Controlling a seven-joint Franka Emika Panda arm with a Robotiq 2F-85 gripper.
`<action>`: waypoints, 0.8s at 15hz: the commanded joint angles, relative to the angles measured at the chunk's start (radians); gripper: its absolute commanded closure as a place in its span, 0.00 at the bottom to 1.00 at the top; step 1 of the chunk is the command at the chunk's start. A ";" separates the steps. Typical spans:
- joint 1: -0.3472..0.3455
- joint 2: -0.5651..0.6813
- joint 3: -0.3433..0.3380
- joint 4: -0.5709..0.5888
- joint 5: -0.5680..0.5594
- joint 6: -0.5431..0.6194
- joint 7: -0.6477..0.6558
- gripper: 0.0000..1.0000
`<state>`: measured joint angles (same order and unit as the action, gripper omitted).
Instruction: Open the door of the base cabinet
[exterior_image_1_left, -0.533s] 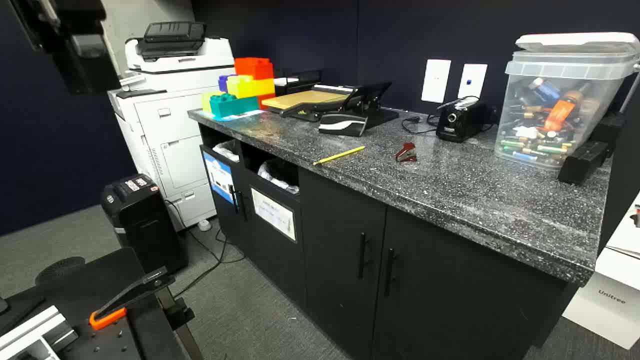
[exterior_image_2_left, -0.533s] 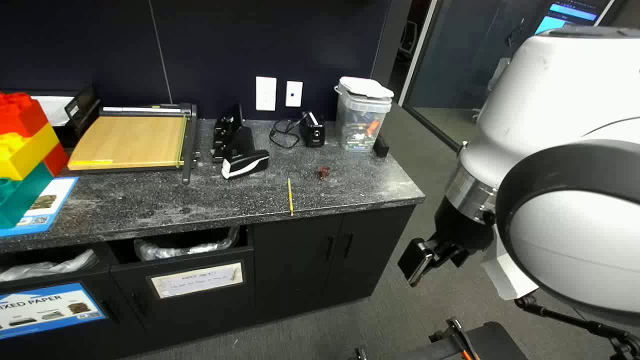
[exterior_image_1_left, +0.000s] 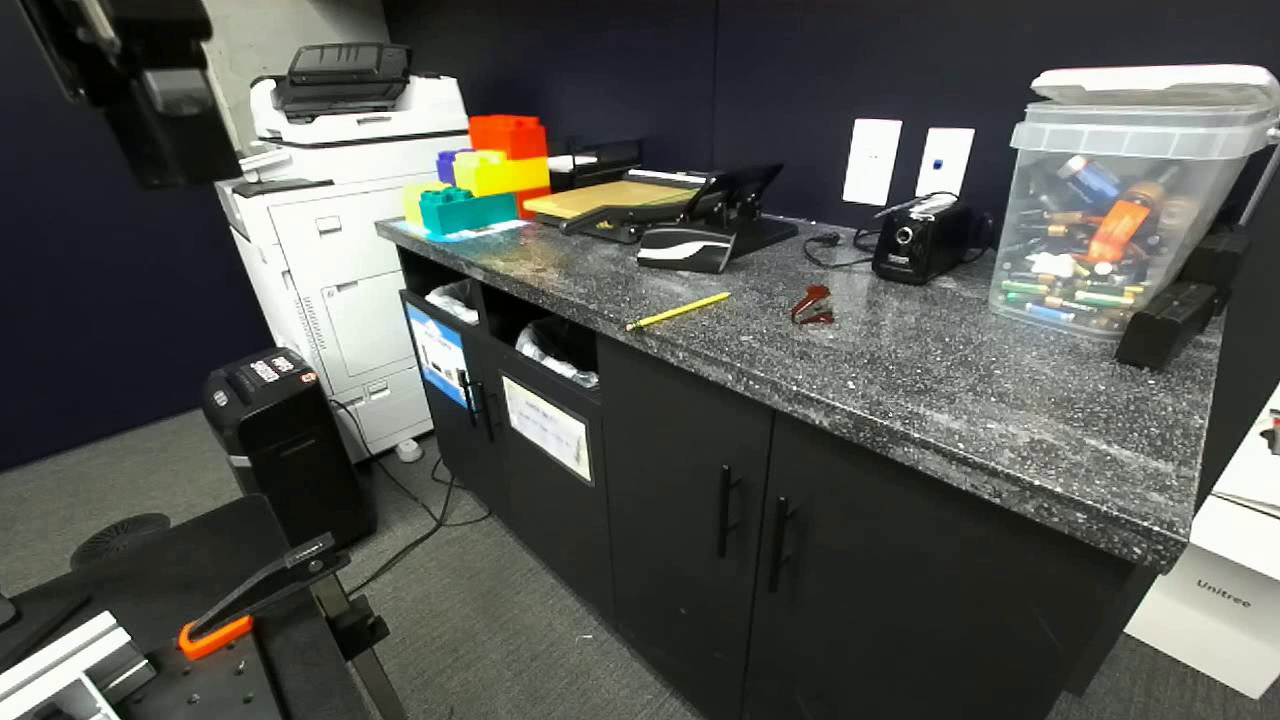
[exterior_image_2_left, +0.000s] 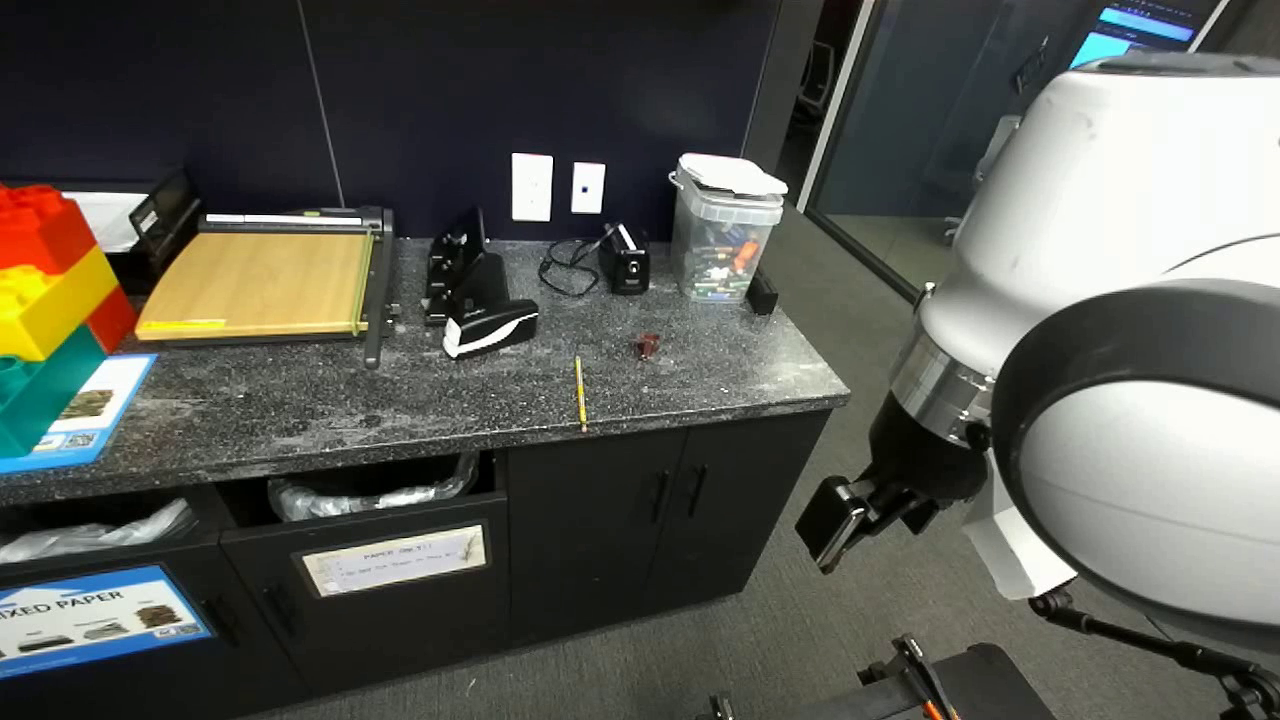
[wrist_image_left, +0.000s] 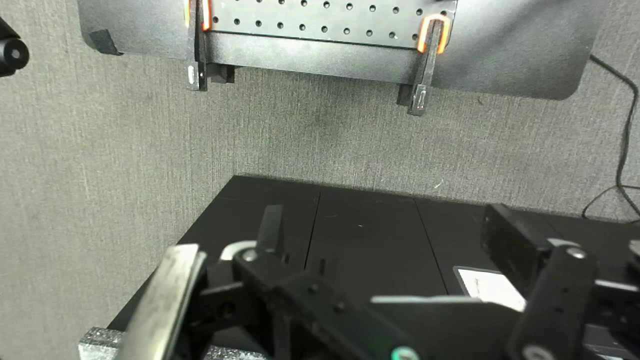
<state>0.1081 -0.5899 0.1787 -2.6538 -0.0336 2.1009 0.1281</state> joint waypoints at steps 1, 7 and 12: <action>0.006 0.001 -0.005 0.002 -0.004 -0.002 0.003 0.00; -0.044 0.352 0.009 0.277 -0.009 0.056 0.156 0.00; -0.049 0.664 -0.006 0.462 -0.051 0.186 0.295 0.00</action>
<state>0.0589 -0.1218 0.1777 -2.3254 -0.0374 2.2296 0.3235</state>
